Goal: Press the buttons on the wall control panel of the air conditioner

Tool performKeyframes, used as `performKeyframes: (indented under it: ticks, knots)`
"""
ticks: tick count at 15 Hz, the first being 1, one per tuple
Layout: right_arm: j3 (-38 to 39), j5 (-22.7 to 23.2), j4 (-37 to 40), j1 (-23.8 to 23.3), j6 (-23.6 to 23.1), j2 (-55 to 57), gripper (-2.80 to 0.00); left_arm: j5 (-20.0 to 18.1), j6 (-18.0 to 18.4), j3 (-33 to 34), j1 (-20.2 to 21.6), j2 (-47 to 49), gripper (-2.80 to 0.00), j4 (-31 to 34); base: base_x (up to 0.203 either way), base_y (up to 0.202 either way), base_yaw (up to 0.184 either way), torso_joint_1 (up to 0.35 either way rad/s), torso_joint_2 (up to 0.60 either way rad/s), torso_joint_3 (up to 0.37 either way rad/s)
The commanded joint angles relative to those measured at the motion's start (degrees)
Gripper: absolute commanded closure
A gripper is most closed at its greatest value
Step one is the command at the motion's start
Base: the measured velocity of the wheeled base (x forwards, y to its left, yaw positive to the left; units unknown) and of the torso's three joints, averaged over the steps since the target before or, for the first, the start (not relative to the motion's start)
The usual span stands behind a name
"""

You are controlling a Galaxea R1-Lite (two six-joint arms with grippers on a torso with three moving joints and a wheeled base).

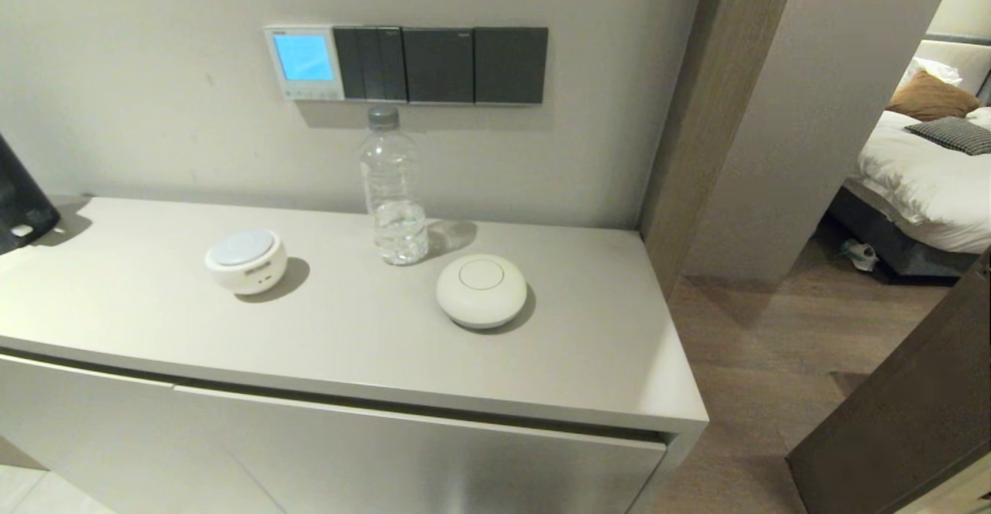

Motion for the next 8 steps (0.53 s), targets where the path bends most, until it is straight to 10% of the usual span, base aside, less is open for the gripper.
performKeyframes:
  ticks: [1, 8]
  knots:
    - [0.18, -0.02, -0.02, 0.02, 0.01, 0.0, 0.0, 0.68, -0.11, 0.05, 0.02, 0.06, 0.0, 0.32, 0.0, 0.0, 0.0, 0.0, 0.0, 0.0]
    - [0.18, -0.02, -0.02, 0.02, 0.01, 0.07, 0.0, 1.48, -2.96, 0.05, 0.02, -0.01, 0.0, 1.0, 0.0, 0.0, 0.0, 0.0, 0.0, 0.0]
